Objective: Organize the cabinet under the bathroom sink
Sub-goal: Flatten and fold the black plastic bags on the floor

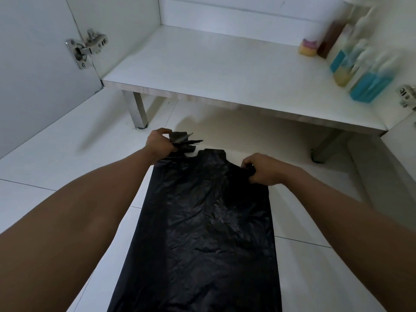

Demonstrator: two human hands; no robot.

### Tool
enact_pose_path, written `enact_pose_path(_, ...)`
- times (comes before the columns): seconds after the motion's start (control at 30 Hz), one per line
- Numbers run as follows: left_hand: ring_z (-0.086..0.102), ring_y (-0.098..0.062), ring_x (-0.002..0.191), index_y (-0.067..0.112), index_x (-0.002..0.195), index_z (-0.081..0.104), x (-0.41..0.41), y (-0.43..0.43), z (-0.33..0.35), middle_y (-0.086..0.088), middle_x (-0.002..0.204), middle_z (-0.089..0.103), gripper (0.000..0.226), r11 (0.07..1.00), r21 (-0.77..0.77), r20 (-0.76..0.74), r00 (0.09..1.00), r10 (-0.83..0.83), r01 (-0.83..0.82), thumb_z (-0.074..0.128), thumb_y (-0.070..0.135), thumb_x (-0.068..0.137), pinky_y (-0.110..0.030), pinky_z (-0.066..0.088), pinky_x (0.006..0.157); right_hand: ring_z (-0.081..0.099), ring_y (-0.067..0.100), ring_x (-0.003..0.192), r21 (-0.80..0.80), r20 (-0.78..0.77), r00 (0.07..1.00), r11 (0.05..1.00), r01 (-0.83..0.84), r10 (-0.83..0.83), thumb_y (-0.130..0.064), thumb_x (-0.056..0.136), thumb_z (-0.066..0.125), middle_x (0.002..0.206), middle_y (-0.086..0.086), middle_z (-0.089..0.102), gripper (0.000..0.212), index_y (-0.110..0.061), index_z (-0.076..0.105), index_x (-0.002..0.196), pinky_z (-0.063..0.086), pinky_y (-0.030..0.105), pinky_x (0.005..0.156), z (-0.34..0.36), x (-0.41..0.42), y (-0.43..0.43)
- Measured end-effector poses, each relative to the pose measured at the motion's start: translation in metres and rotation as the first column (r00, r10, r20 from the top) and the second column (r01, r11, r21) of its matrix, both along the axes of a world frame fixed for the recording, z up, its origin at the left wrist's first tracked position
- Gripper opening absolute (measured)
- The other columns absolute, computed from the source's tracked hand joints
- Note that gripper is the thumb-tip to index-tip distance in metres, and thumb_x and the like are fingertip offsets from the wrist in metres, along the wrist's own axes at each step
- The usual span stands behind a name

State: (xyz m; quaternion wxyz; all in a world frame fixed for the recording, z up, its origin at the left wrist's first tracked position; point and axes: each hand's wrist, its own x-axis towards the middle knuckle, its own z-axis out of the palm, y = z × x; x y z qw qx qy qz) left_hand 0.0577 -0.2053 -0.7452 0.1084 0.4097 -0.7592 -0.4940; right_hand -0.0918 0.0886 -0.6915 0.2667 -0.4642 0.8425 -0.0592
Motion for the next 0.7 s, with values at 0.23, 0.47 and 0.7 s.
enact_pose_path(0.23, 0.072, -0.022, 0.094, 0.016, 0.133, 0.055, 0.009, 0.000, -0.001, -0.006, 0.097, 0.076, 0.081, 0.999, -0.029, -0.053, 0.998, -0.030, 0.028, 0.090, 0.000, 0.062, -0.042, 0.057, 0.094, 0.059, 0.015, 0.099, 0.104, 0.028, 0.998, 0.993, 0.051, -0.054, -0.062, 0.065, 0.081, 0.109, -0.009, 0.063, 0.055, -0.027, 0.064, 0.104, 0.050, 0.042, 0.092, -0.003, 0.032, -0.001)
enact_pose_path(0.47, 0.056, -0.033, 0.125, 0.014, 0.156, 0.027, 0.006, -0.003, -0.003, -0.014, 0.142, 0.054, 0.099, 0.998, -0.062, 0.053, 0.999, -0.012, 0.015, 0.081, 0.002, 0.074, -0.045, 0.050, 0.105, 0.055, 0.025, 0.117, 0.346, -0.039, 0.996, 0.936, -0.058, 0.076, -0.061, 0.089, 0.057, 0.135, 0.008, 0.055, 0.067, -0.011, 0.057, 0.134, 0.047, 0.037, 0.099, -0.031, 0.050, -0.012)
enact_pose_path(0.7, 0.069, -0.024, 0.094, 0.011, 0.156, 0.026, -0.005, -0.006, 0.016, -0.006, 0.094, 0.069, 0.093, 0.956, 0.283, -0.131, 0.984, 0.122, -0.081, 0.074, -0.009, 0.079, -0.036, 0.056, 0.089, 0.054, 0.024, 0.119, 0.394, -0.013, 0.999, 0.919, -0.027, 0.035, -0.062, 0.085, 0.060, 0.137, 0.004, 0.055, 0.070, -0.016, 0.057, 0.137, 0.046, 0.032, 0.097, -0.029, 0.046, -0.023)
